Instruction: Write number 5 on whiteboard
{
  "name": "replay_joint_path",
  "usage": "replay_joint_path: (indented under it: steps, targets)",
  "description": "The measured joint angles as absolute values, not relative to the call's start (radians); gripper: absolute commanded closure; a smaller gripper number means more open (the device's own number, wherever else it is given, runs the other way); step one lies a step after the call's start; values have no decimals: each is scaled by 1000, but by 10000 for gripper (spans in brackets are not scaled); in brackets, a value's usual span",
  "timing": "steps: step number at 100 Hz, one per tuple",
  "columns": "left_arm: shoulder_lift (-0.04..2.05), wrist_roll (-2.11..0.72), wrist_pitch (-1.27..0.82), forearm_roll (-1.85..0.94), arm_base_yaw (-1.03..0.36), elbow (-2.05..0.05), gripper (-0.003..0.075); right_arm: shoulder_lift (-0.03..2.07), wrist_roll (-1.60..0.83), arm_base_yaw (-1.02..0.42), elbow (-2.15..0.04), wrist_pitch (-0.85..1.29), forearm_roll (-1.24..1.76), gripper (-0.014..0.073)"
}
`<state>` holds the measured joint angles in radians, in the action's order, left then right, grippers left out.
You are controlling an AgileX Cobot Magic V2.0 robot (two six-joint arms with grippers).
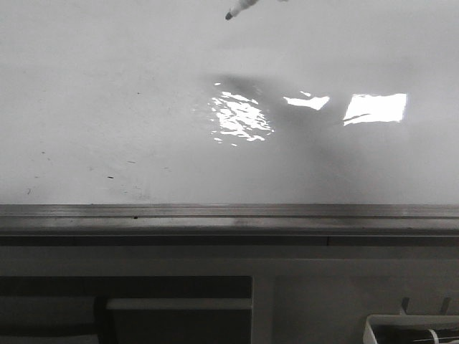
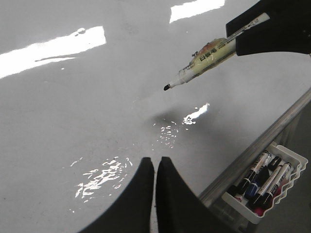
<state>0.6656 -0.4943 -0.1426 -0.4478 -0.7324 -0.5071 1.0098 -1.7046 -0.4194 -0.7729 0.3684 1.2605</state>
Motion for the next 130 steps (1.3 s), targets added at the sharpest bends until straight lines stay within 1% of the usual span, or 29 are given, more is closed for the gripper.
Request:
replay_joint_path:
  steps: [16, 30, 37, 54, 63, 98, 130]
  targets:
    - [686, -494, -141, -462, -732, -507, 741, 1014, -1705, -436, -769, 379, 1256, 644]
    - [700, -493, -141, -481, -732, -507, 741, 979, -1705, -508, -703, 353, 1239, 644]
    - [702, -493, -141, -484, -732, -507, 740, 945, -1707, -559, -653, 294, 1237, 644]
    - [702, -493, -141, -486, -732, -507, 741, 905, -1720, -676, -575, 57, 1233, 645]
    - [702, -493, -141, -486, -732, -507, 741, 912, -1723, -704, -573, 8, 1233, 645]
    - [702, -492, -141, -493, -732, -507, 741, 1022, -1725, -713, -635, -17, 1254, 645]
    - [702, -492, -141, -497, -732, -507, 741, 1028, -1725, -713, -653, -112, 1261, 645]
